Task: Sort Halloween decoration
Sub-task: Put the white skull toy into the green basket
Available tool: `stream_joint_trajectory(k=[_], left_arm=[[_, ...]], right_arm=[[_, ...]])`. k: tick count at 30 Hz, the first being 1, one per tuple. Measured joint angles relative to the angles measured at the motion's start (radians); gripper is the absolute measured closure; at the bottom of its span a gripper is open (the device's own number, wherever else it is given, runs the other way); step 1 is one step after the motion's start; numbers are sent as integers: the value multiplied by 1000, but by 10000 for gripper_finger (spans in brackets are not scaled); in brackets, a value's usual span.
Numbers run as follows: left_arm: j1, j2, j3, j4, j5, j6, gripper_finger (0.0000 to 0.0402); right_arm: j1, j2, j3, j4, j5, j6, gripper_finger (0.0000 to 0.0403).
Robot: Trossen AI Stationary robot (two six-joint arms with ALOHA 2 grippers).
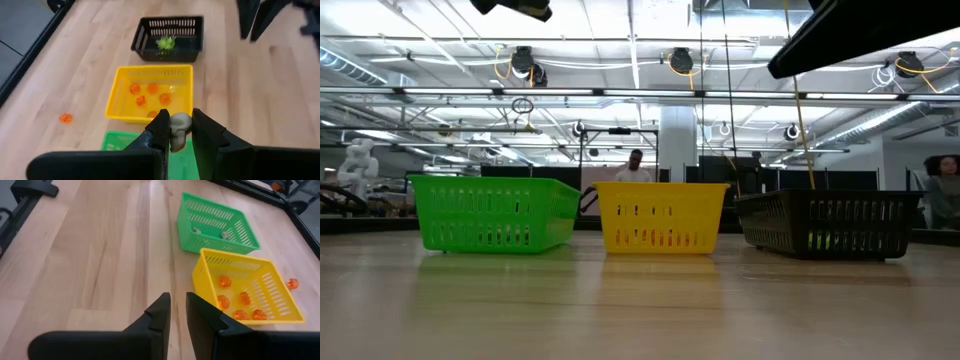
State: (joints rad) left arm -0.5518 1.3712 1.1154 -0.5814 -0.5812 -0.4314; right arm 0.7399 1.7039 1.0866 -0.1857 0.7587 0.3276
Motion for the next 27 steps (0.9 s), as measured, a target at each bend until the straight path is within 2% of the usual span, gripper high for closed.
stream_joint_trajectory(k=[6,13,18,27], left_arm=[[39,0,-61,-6,-4,71,350],[138,0,-127,-4,83,104,350],[211,0,-180,4,206,156,350],[272,1,-269,112,239,175,350]], right_arm=[[0,0,0,31,3,-3,355],[0,0,0,39,4,-1,355],[0,0,0,40,4,-2,355],[-20,0,0,47,8,0,355]])
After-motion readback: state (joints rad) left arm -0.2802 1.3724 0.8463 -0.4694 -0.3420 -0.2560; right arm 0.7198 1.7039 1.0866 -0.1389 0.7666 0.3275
